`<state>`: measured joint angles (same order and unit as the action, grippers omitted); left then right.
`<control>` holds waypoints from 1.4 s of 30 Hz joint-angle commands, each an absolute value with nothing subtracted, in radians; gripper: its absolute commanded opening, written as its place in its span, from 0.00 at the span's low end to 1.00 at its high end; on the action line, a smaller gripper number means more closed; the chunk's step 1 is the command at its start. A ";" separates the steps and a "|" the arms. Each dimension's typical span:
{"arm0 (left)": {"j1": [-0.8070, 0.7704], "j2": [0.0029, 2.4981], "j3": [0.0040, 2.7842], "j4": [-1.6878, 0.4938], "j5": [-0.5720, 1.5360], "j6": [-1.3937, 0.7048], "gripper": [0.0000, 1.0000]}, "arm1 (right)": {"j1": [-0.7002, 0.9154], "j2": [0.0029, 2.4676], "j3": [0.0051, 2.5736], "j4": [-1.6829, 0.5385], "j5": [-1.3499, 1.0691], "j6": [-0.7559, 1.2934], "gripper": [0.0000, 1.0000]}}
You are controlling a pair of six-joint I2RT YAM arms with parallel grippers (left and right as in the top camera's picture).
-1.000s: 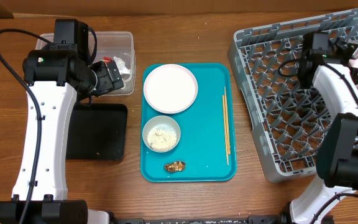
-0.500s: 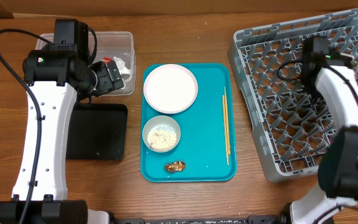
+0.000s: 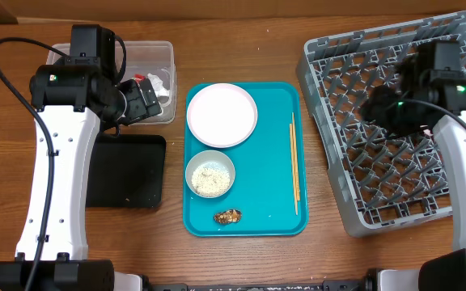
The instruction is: Sort waste into correct bins and load items into the dishwasher
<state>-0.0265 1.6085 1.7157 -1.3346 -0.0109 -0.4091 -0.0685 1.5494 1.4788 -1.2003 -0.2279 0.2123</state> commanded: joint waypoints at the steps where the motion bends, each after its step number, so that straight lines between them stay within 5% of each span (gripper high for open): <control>1: -0.041 1.610 1.729 -1.334 -0.003 -0.397 1.00 | 0.009 1.548 1.485 -1.227 -0.323 0.147 0.53; 19: -0.041 1.610 1.729 -1.331 -0.003 -0.396 1.00 | 0.423 1.594 1.239 -1.068 -0.224 0.218 0.58; 42: -0.041 1.610 1.729 -1.331 0.001 -0.397 1.00 | 0.444 1.814 1.131 -0.912 -0.136 0.267 0.60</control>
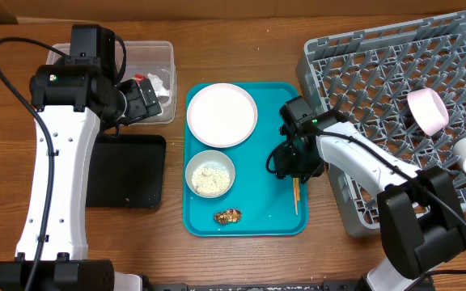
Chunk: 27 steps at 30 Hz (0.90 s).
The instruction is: Sort waste into correct bins and load items into the dishwasher
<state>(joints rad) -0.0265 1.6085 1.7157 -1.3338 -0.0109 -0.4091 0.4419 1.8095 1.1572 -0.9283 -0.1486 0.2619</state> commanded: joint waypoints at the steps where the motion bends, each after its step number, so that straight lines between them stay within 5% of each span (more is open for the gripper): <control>1: -0.041 1.610 1.729 -1.331 0.001 -0.397 1.00 | 0.444 1.814 1.124 -0.904 -0.138 0.267 0.60; 25: -0.041 1.610 1.729 -1.330 0.001 -0.397 1.00 | 0.492 1.814 1.080 -0.862 -0.278 0.246 0.61; 27: -0.041 1.610 1.729 -1.330 0.001 -0.397 1.00 | 0.493 1.814 1.087 -0.863 -0.253 0.239 0.52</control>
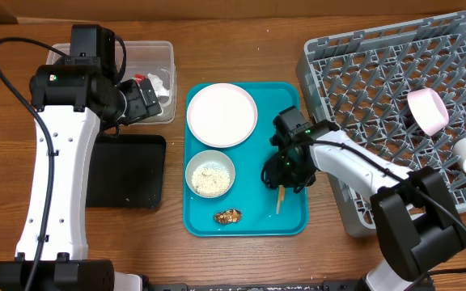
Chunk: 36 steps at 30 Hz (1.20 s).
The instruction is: Sort waste into correct bins and load items into the dishwasher
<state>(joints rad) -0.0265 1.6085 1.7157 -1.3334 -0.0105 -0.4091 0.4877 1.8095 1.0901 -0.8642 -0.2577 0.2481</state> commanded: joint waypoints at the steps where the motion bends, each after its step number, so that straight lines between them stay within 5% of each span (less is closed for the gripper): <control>1: -0.041 1.610 1.729 -1.330 0.001 -0.397 1.00 | 0.493 1.814 1.097 -0.871 -0.228 0.250 0.50; 8: -0.041 1.610 1.729 -1.330 0.000 -0.397 1.00 | 0.489 1.814 1.252 -0.947 -0.009 0.269 0.55; 36: -0.041 1.610 1.729 -1.331 -0.007 -0.396 1.00 | 0.516 1.924 1.269 -0.875 -0.141 0.316 0.61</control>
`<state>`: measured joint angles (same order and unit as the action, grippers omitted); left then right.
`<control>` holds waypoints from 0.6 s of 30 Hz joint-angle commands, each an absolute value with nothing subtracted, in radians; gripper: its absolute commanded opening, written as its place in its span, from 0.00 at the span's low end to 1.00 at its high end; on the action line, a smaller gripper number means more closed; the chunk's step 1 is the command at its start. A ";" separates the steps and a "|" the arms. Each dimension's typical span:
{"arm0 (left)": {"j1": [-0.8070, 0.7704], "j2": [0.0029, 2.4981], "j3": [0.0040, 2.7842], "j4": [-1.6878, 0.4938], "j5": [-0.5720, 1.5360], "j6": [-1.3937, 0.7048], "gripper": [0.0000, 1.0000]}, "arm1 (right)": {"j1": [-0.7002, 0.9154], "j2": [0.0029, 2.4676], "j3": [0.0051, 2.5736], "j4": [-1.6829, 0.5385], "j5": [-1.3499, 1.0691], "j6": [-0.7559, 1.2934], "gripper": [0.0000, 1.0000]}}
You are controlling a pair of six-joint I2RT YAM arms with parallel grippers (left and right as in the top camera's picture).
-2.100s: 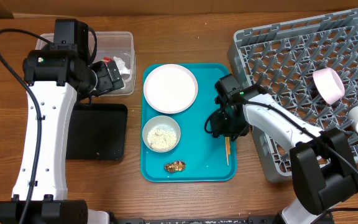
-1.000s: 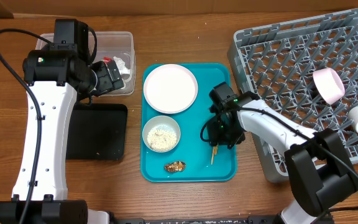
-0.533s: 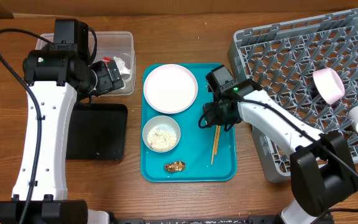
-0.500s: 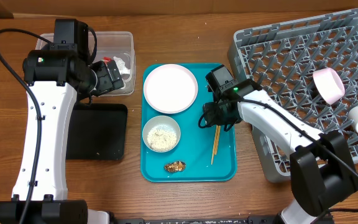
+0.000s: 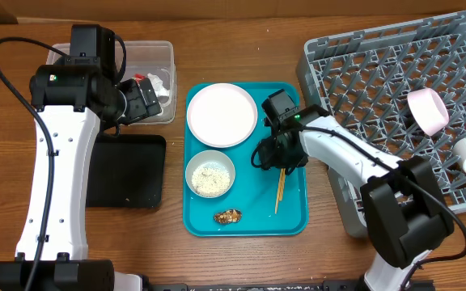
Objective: Sort waste into correct bins and load items into the dishwasher
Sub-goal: 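Reach the right gripper to the teal tray and grasp a wooden chopstick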
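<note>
On the teal tray [image 5: 246, 222] lie a white plate [image 5: 222, 114], a bowl of rice [image 5: 210, 173], a brown food scrap [image 5: 228, 216] and wooden chopsticks [image 5: 280, 194]. The chopsticks lie tilted, their upper part hidden under my right gripper [image 5: 272, 155], which is low over the tray's middle right and looks shut on them. The grey dish rack [image 5: 379, 121] on the right holds a pink bowl [image 5: 427, 111] and a white cup. My left gripper [image 5: 146, 99] hangs over the clear bin [image 5: 156, 56]; its jaws do not show clearly.
The clear bin at the back left holds white and red scraps. A black bin [image 5: 128, 171] sits on the table left of the tray, under the left arm. The rack's near-left corner is close to the tray's right edge.
My right gripper moved slightly up and left on the tray, toward the plate. The chopsticks' visible lower end shifted up with it. The left arm has not moved.
My right arm was over the dish rack while the chopsticks lay straight along the tray's right side. Then the gripper was down on the chopsticks. After that they were tilted and further left under the gripper, and now sit nearer the tray's middle.
</note>
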<state>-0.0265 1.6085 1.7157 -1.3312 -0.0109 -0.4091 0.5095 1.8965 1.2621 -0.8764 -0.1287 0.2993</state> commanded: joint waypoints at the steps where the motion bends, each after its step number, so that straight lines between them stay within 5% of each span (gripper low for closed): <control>1: -0.041 1.610 1.729 -1.331 -0.007 -0.396 1.00 | 0.516 1.930 1.269 -0.876 -0.140 0.316 0.61; 18: -0.041 1.610 1.729 -1.331 -0.007 -0.396 1.00 | 0.516 1.948 1.269 -0.918 -0.128 0.321 0.61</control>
<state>-0.0265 1.6085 1.7157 -1.3315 -0.0109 -0.4091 0.5129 1.9282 1.2644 -0.9154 -0.1291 0.3134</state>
